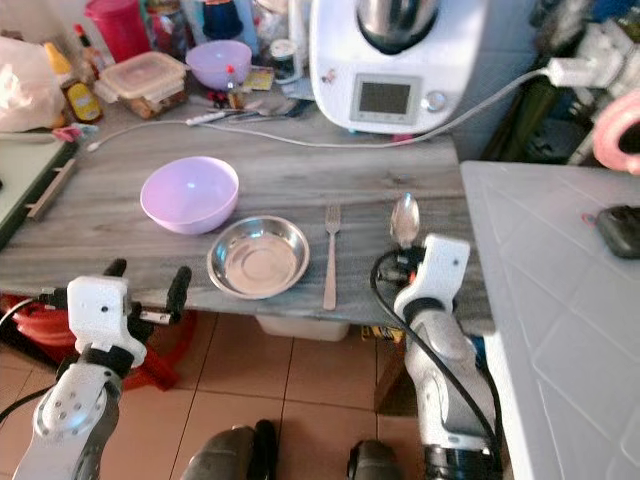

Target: Setting the table

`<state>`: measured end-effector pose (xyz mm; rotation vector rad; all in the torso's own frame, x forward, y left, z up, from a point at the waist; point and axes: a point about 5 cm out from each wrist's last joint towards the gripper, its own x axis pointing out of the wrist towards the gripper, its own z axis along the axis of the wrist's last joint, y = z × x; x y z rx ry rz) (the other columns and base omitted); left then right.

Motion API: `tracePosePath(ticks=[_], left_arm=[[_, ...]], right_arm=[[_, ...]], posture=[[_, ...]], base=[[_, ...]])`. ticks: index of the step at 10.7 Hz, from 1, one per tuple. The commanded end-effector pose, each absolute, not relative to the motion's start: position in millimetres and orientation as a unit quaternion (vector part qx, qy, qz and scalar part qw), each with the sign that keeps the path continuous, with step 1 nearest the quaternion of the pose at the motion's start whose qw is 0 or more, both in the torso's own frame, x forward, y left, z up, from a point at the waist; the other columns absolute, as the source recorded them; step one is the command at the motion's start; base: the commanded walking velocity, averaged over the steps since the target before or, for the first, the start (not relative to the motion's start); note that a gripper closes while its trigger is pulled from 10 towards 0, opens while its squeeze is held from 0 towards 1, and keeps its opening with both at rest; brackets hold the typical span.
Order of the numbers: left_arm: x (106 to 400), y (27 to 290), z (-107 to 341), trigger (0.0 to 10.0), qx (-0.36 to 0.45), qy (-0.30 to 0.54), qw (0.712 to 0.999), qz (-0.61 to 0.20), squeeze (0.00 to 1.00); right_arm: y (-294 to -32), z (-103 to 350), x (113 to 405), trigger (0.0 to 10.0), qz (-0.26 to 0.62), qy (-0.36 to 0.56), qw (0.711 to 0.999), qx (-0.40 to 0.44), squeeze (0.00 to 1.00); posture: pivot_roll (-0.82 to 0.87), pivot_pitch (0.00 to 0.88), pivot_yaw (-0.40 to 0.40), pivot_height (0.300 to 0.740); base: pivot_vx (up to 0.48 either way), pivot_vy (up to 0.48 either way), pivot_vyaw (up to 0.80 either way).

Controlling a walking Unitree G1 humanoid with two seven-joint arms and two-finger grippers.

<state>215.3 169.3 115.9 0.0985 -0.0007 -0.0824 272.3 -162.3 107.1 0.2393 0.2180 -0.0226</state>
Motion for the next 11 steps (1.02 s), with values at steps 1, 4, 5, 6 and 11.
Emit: tracePosePath(ticks=[1,4,5,6,11], left_arm=[[216,168,118,10.0,0.053,-0.003,0.997,-0.049,0.0],[216,167,118,10.0,0.052,-0.002,0.997,-0.055,0.0],[216,166,118,10.0,0.052,-0.002,0.997,-0.055,0.0],[216,166,118,10.0,0.051,-0.001,0.997,-0.054,0.0],[216,164,117,10.0,0.05,0.001,0.997,-0.058,0.0]], right_arm=[[-158,114,275,10.0,0.002,0.105,0.985,0.137,0.0],[-143,111,283,10.0,0.034,0.131,0.976,0.172,0.0],[-139,114,288,10.0,0.041,0.127,0.975,0.176,0.0],[-138,117,293,10.0,0.044,0.123,0.976,0.175,0.0],[-149,113,299,10.0,0.007,0.125,0.979,0.163,0.0]], posture=[[0.05,0.134,0.06,0.74],[0.05,0.13,0.059,0.74],[0.06,0.129,0.06,0.74],[0.06,0.13,0.06,0.74],[0.06,0.135,0.063,0.74]], base=[[0.0,0.0,0.0],[0.0,0.0,0.0],[0.0,0.0,0.0],[0.0,0.0,0.0],[0.0,0.0,0.0]])
